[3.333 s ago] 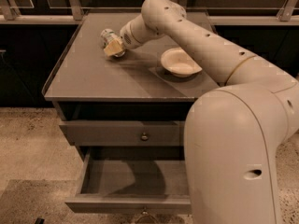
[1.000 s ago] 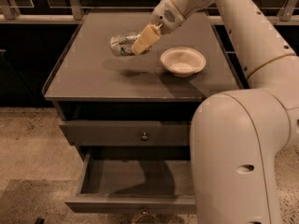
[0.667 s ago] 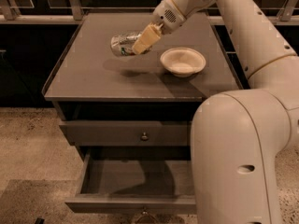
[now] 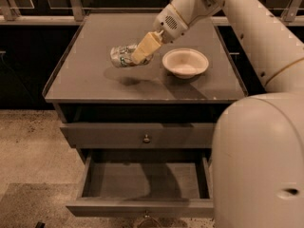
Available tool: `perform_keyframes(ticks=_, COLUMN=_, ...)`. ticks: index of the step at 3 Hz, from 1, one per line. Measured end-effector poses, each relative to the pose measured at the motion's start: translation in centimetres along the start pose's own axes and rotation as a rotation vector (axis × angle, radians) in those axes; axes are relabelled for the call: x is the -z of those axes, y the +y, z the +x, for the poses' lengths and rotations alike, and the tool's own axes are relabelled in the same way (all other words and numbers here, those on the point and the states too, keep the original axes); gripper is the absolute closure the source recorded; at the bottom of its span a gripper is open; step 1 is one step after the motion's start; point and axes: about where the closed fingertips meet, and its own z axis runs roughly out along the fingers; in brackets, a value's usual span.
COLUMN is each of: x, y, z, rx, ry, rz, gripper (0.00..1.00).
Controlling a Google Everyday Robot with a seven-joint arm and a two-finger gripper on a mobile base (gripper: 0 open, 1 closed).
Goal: Place 7up can into middle drawer
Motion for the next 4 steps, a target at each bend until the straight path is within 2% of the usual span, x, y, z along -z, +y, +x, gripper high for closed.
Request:
perform_keyframes(ticks=1, x=3.0, y=5.4, z=-1.2, rx=-0.062, ry=-0.147, rz=0.023, gripper=1.00)
perform_keyframes(ticks=2, x=5.4, y=11.1, z=-1.7, rx=-0.091, ry=-0.291, rz=0.070, gripper=1.00)
perform_keyframes(ticks=3, x=4.3, y=10.8, z=-0.3, rx=-0.136, ry=-0.323, rz=0.090, gripper=1.00)
perform_keyframes(ticks=4, x=4.3, y=10.8, z=-0.3, rx=-0.136, ry=-0.323, rz=0.090, gripper=1.00)
